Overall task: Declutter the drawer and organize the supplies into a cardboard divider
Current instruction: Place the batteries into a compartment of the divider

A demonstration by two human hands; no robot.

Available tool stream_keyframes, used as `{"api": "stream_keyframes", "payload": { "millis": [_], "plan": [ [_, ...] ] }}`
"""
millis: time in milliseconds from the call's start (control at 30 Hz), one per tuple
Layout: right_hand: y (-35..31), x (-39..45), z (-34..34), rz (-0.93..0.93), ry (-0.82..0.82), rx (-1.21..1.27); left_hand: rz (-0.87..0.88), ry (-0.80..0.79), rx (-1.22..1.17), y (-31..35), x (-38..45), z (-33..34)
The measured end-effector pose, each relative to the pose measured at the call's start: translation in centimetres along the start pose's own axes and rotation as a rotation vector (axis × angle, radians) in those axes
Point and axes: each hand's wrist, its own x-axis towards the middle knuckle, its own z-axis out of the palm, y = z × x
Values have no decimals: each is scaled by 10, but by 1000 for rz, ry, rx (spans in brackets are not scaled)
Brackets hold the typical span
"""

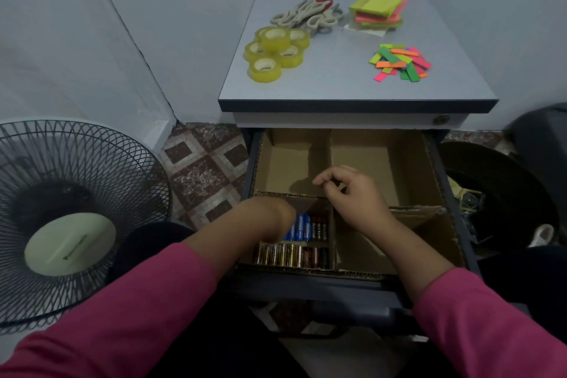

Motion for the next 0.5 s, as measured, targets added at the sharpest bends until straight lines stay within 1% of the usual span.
{"api": "stream_keyframes", "payload": {
  "millis": [100,200,367,500],
  "plan": [
    [0,0,0,-3,-4,-1,-21,2,-22,-2,0,-2],
    [1,1,1,-5,1,-4,-53,55,-73,-1,1,-6],
    [3,2,2,-17,6,-3,-13,150,-45,2,1,1],
    [2,1,2,-19,-1,-19,-11,225,-69,1,-3,7]
  ]
}}
